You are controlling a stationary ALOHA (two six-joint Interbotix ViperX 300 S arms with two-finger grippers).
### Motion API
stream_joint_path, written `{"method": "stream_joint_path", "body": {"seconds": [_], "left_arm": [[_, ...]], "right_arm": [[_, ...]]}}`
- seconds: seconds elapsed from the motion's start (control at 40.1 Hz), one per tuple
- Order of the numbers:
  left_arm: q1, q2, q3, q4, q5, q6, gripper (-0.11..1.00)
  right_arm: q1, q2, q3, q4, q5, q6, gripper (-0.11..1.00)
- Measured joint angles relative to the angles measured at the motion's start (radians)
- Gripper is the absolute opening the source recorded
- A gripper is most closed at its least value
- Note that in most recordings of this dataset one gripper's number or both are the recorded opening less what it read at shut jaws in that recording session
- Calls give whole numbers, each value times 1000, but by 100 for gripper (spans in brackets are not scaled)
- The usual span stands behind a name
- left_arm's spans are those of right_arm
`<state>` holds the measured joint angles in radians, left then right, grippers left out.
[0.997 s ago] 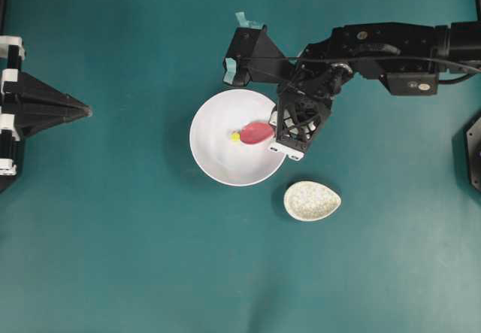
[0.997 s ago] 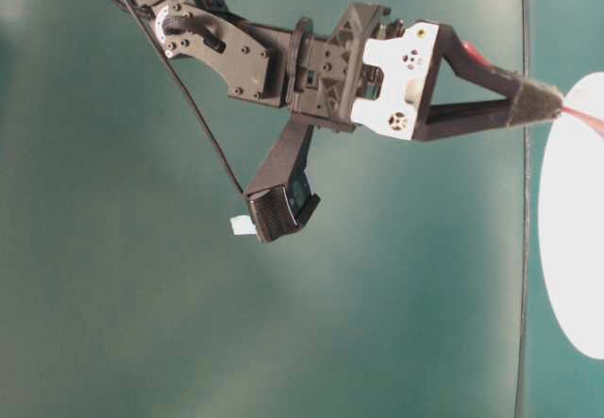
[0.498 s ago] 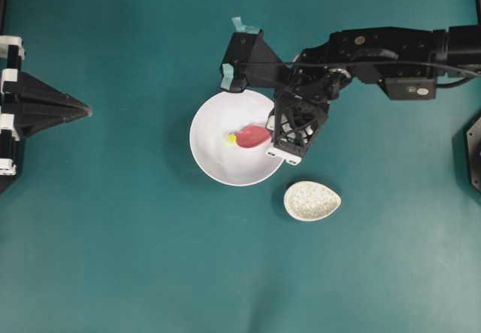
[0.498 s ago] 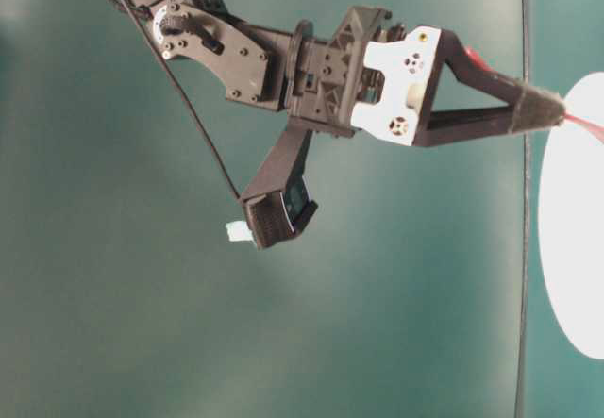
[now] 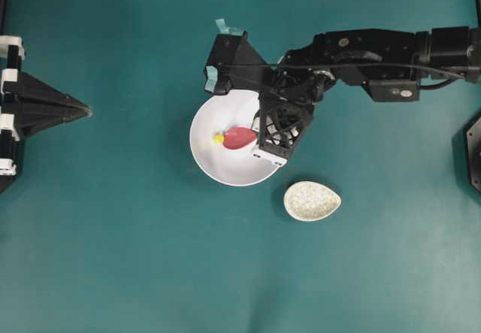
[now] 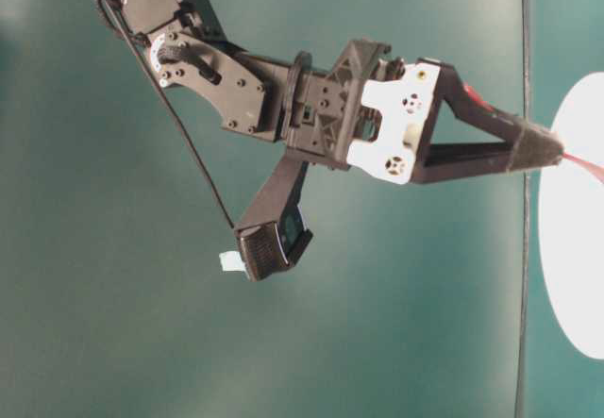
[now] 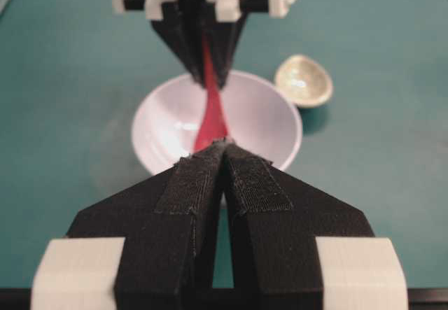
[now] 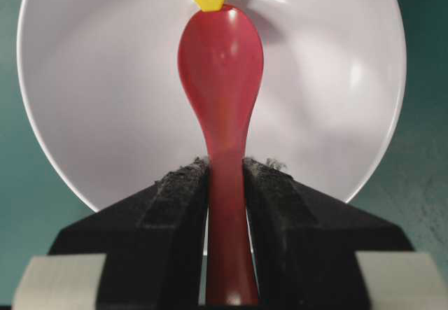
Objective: Scoop the yellow hexagonal prism block from the bowl with a spoon using the right arm.
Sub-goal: 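Lower the spoon into the bowl and push it under the yellow block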
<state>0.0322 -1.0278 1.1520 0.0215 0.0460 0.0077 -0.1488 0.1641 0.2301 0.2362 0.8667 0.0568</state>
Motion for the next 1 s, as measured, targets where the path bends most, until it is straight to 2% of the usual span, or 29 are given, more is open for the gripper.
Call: {"method": "stream_joint_path", "body": {"seconds": [0.997], "left_arm": [[0, -17, -3, 0, 11, 0, 0]], "right_arm": [[5, 3, -6, 0, -72, 0, 24]]}}
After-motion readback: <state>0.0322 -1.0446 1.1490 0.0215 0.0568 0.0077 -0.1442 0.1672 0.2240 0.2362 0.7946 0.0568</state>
